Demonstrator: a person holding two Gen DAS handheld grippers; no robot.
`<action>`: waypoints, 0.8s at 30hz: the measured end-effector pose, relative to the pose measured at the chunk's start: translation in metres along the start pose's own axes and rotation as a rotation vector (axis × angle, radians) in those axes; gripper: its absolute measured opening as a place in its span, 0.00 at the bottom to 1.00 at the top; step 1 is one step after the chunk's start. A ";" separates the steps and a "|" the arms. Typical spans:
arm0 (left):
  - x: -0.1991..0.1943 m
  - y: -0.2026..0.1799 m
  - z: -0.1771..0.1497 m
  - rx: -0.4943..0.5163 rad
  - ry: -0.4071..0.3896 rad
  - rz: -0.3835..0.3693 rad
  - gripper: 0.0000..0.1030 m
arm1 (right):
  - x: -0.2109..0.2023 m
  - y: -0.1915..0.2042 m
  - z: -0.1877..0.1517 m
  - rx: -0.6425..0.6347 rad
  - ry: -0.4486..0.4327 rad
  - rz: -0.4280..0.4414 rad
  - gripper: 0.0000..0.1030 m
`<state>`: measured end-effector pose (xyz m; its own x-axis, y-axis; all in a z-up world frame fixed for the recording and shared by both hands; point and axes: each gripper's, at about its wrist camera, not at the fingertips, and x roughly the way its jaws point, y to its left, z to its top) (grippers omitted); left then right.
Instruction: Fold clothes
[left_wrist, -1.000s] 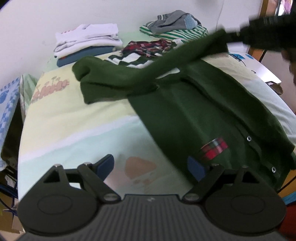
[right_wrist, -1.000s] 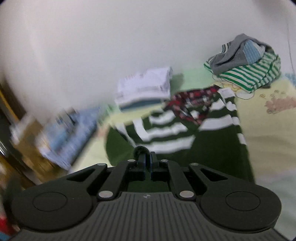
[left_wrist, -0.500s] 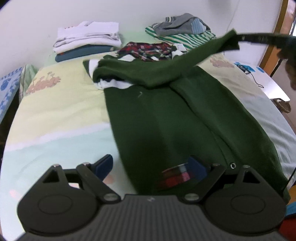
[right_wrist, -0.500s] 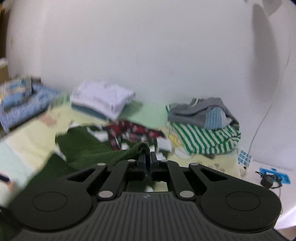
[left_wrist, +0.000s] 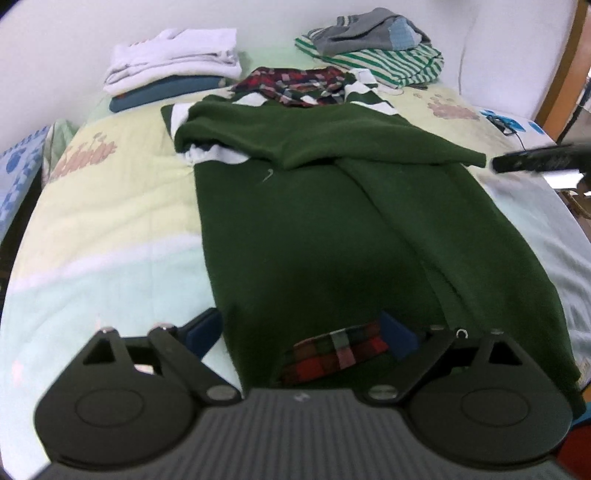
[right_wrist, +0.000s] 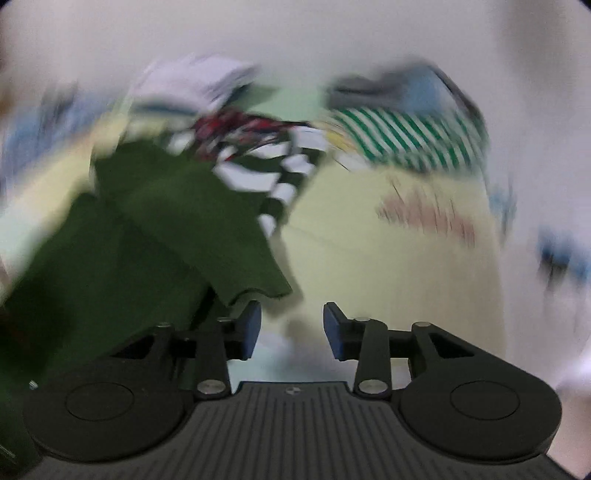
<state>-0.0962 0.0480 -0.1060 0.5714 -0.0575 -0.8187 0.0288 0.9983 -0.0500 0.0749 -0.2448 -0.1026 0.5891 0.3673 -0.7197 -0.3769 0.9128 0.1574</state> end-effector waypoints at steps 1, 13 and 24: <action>0.001 0.000 0.000 -0.004 0.002 0.002 0.90 | -0.002 -0.014 0.002 0.125 0.005 0.032 0.38; -0.002 0.010 -0.005 -0.060 0.040 0.040 0.91 | 0.054 -0.038 -0.002 0.803 0.112 0.230 0.40; -0.027 0.019 -0.036 -0.177 0.072 -0.020 0.89 | 0.033 -0.011 0.030 0.437 -0.079 0.057 0.03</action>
<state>-0.1410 0.0681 -0.1056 0.5118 -0.0836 -0.8550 -0.1091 0.9809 -0.1612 0.1203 -0.2377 -0.1078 0.6355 0.4161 -0.6504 -0.0832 0.8744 0.4781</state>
